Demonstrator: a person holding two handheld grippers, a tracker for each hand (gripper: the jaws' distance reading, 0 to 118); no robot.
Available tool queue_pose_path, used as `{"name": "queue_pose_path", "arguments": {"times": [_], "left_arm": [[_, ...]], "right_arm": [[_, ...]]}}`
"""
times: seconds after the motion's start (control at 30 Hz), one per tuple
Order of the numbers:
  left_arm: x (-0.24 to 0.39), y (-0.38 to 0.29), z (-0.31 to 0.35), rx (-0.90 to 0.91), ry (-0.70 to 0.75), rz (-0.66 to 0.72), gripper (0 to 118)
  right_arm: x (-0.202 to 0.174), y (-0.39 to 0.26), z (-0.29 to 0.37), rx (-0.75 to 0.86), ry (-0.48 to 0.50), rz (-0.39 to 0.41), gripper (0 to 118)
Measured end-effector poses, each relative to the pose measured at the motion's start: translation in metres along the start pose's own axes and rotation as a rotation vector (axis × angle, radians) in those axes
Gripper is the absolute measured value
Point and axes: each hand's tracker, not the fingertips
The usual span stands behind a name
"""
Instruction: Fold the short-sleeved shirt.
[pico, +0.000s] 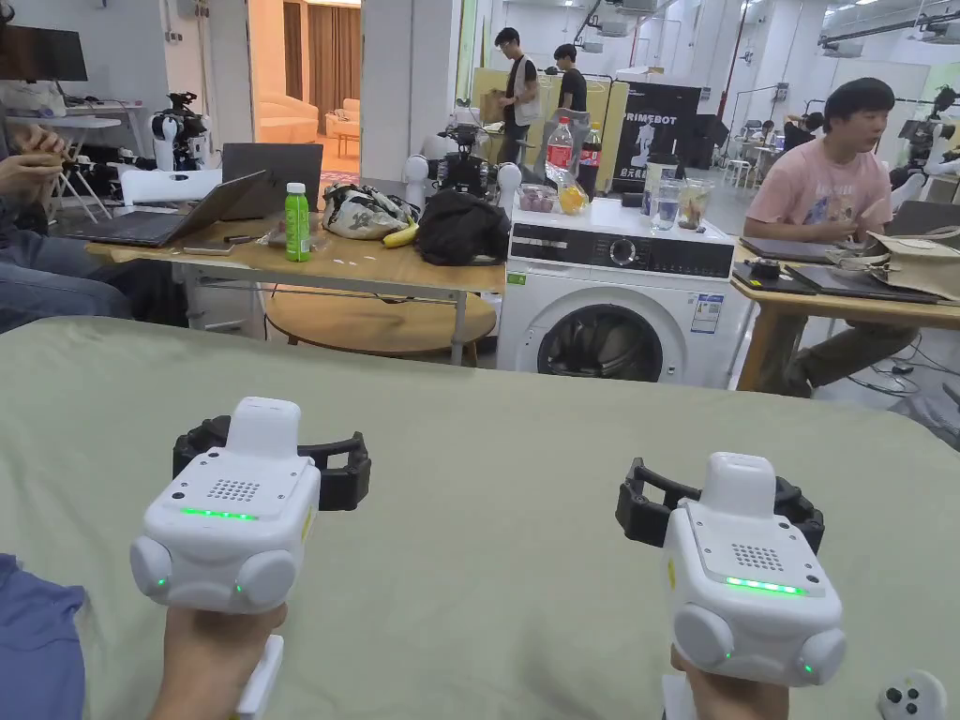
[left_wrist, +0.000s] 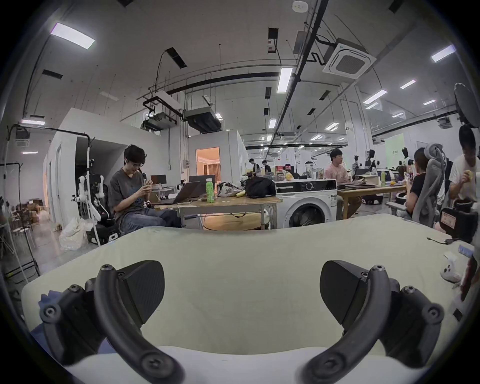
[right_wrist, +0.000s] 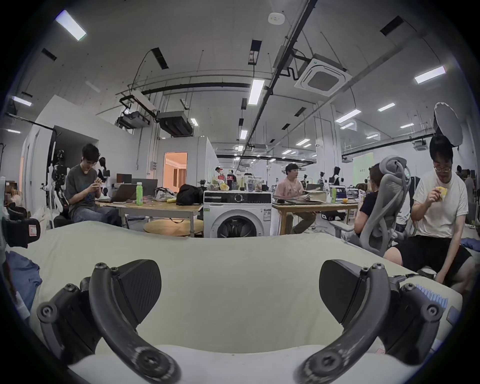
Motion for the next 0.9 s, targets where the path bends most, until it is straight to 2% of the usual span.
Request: {"name": "queue_pose_path", "arguments": {"times": [0.6, 0.9], "left_arm": [[-0.0044, -0.0037, 0.0061, -0.016, 0.006, 0.011, 117], [-0.0014, -0.0064, 0.0084, -0.010, -0.005, 0.003, 117]], "right_arm": [[-0.0036, -0.0044, 0.0050, -0.011, 0.014, 0.036, 118], [0.0003, -0.0065, 0.0037, -0.029, -0.001, -0.004, 118]]}}
